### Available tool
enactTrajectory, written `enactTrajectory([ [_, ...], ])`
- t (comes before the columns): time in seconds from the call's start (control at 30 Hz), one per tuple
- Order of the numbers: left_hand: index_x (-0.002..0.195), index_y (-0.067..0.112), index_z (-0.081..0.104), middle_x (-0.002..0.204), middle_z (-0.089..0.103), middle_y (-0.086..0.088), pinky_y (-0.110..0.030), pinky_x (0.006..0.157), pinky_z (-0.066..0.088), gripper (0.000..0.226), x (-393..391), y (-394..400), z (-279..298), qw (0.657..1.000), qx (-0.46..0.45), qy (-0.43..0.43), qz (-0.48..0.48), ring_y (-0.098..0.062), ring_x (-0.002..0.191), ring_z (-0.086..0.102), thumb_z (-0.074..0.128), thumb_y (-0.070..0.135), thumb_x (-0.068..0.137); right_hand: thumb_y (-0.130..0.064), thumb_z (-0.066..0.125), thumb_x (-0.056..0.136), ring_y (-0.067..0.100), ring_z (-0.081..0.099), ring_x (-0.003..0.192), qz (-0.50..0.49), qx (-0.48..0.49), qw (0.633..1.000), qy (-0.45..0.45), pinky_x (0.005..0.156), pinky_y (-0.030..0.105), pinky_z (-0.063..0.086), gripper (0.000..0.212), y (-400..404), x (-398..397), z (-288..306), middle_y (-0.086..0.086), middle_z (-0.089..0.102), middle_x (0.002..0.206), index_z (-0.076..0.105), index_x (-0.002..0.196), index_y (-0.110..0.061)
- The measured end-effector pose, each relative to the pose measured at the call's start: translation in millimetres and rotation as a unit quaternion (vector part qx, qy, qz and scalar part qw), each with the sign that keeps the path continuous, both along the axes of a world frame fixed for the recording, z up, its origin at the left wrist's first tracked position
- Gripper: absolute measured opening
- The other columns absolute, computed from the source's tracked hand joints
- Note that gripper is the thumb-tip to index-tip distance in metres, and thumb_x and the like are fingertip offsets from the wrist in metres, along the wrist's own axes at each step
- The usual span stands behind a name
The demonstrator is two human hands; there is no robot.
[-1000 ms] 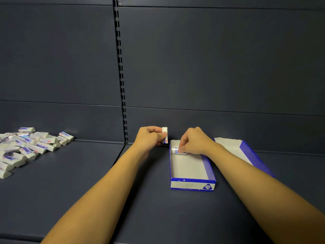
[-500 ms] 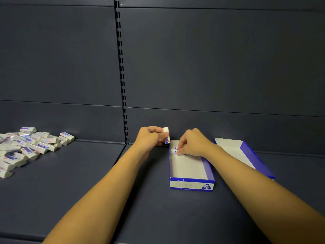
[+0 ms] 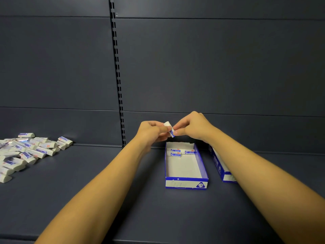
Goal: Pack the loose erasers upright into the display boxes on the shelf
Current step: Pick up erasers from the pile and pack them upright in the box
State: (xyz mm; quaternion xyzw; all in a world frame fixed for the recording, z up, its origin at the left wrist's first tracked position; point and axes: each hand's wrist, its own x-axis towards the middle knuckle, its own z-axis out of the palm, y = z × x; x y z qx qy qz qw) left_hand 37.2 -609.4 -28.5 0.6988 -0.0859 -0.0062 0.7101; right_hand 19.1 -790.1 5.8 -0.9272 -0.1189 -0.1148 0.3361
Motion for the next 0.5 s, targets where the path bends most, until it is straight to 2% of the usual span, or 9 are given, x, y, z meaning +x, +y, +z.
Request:
enactTrajectory([
  [0.2,0.1,-0.004,0.072,0.095,0.077,-0.015,-0.037,0.082,0.062,0.021,-6,-4,1,0.999,-0.012,0.023,-0.03,-0.027,0.086,0.076,0.078,0.008,0.085,-0.026,0.084,0.078,0.008,0.066,0.086,-0.01,0.01,1.0,-0.013,0.067,0.017,0.049,0.017,-3,-3,-2,-0.008,0.076,0.087,0.082,0.095,-0.024],
  [0.33,0.105,-0.002,0.073,0.099,0.077,-0.015,-0.039,0.087,0.06,0.022,-6,-3,5,0.997,-0.023,0.04,-0.068,-0.029,0.091,0.076,0.077,0.008,0.086,-0.025,0.083,0.079,0.011,0.063,0.088,-0.031,-0.01,0.999,-0.039,0.071,0.021,0.047,0.013,-2,-2,0,-0.007,0.074,0.082,0.083,0.092,-0.021],
  [0.43,0.106,0.0,0.074,0.1,0.077,-0.015,-0.038,0.088,0.059,0.021,-1,3,4,0.995,-0.021,0.042,-0.09,-0.028,0.093,0.075,0.074,0.01,0.088,-0.023,0.082,0.082,0.013,0.061,0.094,-0.059,-0.03,0.997,-0.046,0.073,0.026,0.05,0.012,-6,1,-1,-0.004,0.074,0.089,0.083,0.094,-0.02],
  [0.5,0.101,0.003,0.075,0.097,0.077,-0.015,-0.038,0.089,0.06,0.015,9,6,-4,0.998,-0.007,0.036,-0.057,-0.024,0.09,0.075,0.074,0.011,0.088,-0.021,0.081,0.081,0.015,0.06,0.097,-0.078,-0.053,0.995,-0.04,0.069,0.027,0.05,0.013,-12,4,-2,-0.002,0.074,0.095,0.082,0.094,-0.02],
])
